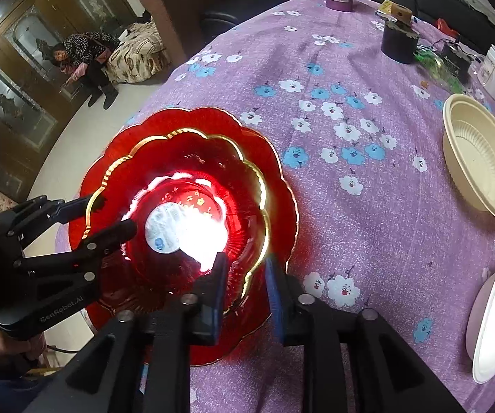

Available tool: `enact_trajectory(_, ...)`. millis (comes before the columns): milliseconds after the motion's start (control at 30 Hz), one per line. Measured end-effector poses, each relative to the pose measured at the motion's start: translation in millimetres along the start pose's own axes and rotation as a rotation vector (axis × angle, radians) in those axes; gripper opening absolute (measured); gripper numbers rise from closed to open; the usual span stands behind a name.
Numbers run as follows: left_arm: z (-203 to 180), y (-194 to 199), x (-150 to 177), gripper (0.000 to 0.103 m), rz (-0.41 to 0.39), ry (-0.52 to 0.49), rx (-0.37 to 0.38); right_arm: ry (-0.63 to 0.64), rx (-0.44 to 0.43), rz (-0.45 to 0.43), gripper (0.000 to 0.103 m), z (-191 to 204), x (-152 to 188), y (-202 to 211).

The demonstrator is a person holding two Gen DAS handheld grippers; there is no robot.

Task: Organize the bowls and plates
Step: 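Carry the smaller red plate onto the wedding plate and open the left gripper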

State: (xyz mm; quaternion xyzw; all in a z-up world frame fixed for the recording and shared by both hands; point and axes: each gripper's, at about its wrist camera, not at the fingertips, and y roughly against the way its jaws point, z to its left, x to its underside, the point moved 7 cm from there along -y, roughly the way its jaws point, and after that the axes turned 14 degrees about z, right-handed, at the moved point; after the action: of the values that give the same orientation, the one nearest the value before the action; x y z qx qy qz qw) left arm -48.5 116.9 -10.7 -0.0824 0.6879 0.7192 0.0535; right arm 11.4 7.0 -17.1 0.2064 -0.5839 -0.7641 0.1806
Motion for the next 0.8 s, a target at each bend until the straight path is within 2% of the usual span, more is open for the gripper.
enact_trajectory(300,-1,11,3,0.064,-0.019,0.014,-0.014,0.006,-0.010,-0.026,0.028,3,8,10)
enact_trajectory(533,-7,33,-1,0.069,-0.066,0.021,-0.039,-0.053,-0.048,-0.070,0.028,-13,22,27)
enact_trajectory(633,-18,39,-3,0.069,-0.078,0.008,-0.028,-0.100,-0.060,-0.091,0.028,-27,32,34)
enact_trajectory(800,-62,42,-8,0.069,-0.084,-0.083,-0.008,-0.185,-0.076,-0.100,0.028,-56,54,40)
